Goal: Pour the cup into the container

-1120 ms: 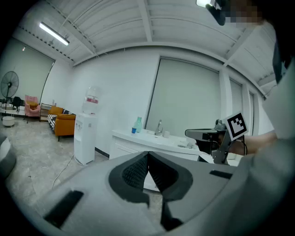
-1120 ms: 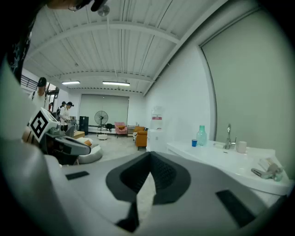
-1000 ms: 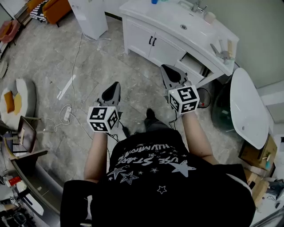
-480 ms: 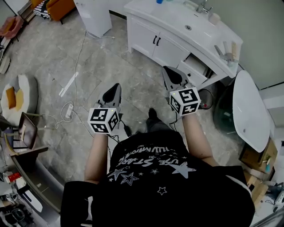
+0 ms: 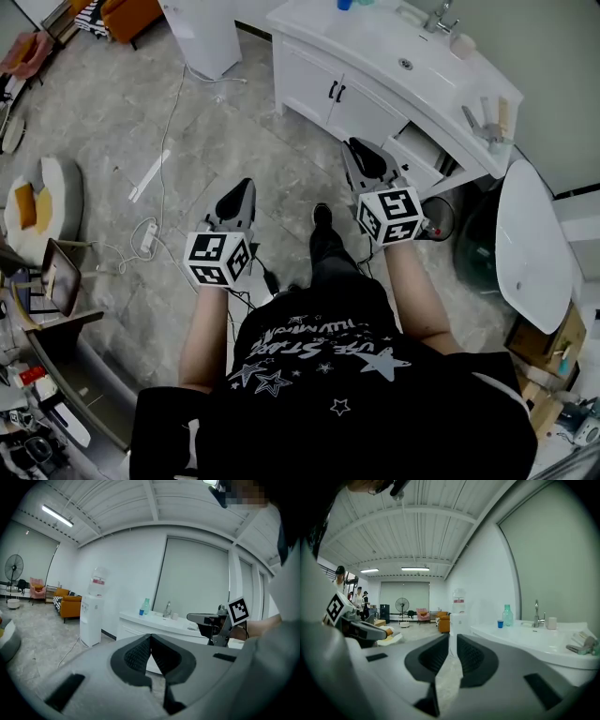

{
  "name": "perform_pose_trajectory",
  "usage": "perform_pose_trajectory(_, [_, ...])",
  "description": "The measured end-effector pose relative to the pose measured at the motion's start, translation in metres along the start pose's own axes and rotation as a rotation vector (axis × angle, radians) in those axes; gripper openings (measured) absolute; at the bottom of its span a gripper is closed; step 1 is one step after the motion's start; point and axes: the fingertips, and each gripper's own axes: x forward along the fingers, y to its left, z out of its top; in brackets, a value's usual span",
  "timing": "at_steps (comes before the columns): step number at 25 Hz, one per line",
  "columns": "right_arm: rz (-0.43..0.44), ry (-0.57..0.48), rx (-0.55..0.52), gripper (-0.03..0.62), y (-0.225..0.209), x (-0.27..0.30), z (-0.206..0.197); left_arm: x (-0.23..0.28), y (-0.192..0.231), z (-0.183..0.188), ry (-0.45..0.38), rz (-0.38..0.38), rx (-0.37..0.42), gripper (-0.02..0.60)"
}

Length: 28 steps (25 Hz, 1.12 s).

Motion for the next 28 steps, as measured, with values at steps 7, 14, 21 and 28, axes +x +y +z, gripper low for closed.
perform_pose_trajectory(7, [0.021, 0.006, 0.03, 0.166, -0.054, 0.054, -0.004, 0.069, 0.008, 0.015, 0.014, 0.006, 0.015, 0.011])
perform_pose_trajectory(14, [0.061, 0.034, 0.063, 0.27, -0.126, 0.118, 0.002, 0.15, 0.026, 0.043, 0.028, 0.051, 0.018, 0.011])
perform_pose_trajectory(21, [0.085, 0.036, 0.072, 0.311, -0.193, 0.178, 0.015, 0.229, 0.036, 0.072, 0.026, 0.078, 0.03, 0.011])
perform_pose_trajectory(28, [0.099, 0.046, 0.065, 0.313, -0.241, 0.224, 0.019, 0.292, 0.05, 0.09, 0.028, 0.089, 0.039, 0.011])
